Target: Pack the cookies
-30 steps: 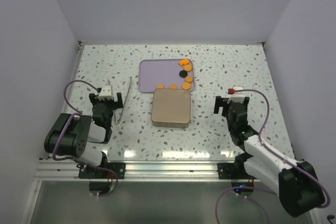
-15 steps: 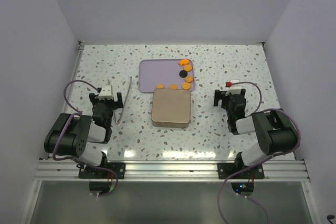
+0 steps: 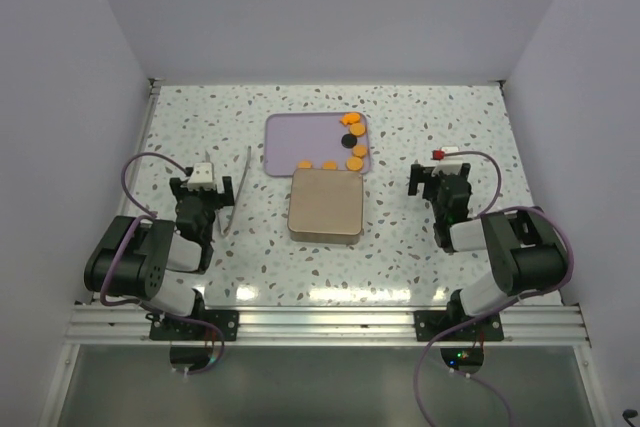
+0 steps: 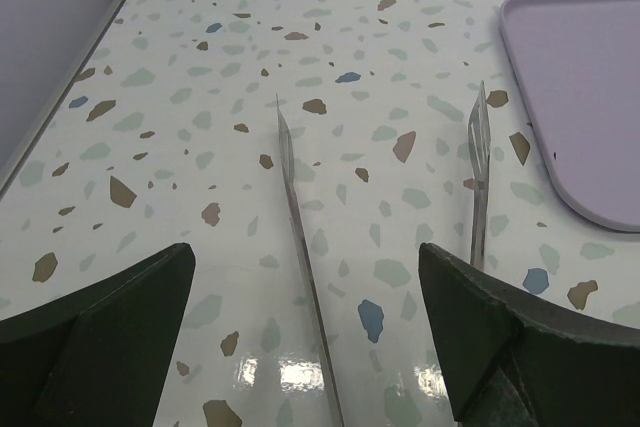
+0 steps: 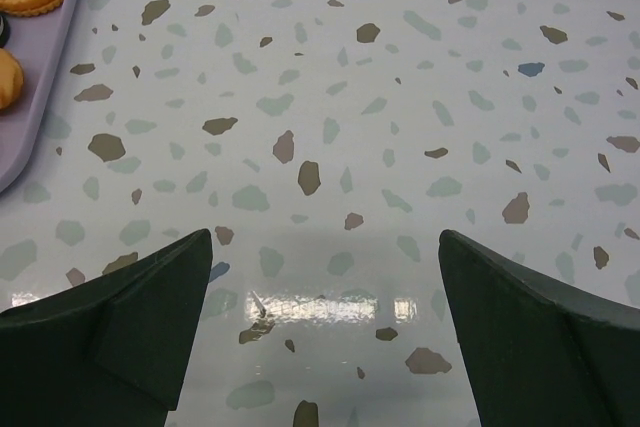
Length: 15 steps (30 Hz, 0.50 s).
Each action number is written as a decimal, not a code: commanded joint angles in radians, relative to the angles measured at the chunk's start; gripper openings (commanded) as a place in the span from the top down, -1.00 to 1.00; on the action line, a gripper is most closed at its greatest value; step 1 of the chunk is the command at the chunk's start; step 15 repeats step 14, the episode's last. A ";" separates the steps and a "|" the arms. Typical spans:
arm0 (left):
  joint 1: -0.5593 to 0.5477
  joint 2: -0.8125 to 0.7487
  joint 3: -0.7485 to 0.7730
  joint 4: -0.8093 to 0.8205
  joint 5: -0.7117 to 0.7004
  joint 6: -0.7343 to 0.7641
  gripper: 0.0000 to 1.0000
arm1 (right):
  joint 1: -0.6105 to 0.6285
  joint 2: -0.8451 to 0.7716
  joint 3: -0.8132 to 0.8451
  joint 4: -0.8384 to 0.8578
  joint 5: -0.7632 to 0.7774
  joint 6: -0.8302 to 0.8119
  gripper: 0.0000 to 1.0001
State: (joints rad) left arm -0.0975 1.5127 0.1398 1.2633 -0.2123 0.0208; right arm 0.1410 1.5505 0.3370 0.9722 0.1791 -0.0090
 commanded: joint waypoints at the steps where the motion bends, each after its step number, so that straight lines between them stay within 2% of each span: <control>1: 0.007 -0.002 0.020 0.114 -0.001 0.014 -1.00 | -0.003 -0.017 0.014 0.026 -0.010 -0.008 -0.97; 15: 0.007 -0.002 0.020 0.114 -0.001 0.013 -1.00 | -0.003 -0.020 0.014 0.022 -0.032 -0.012 -0.97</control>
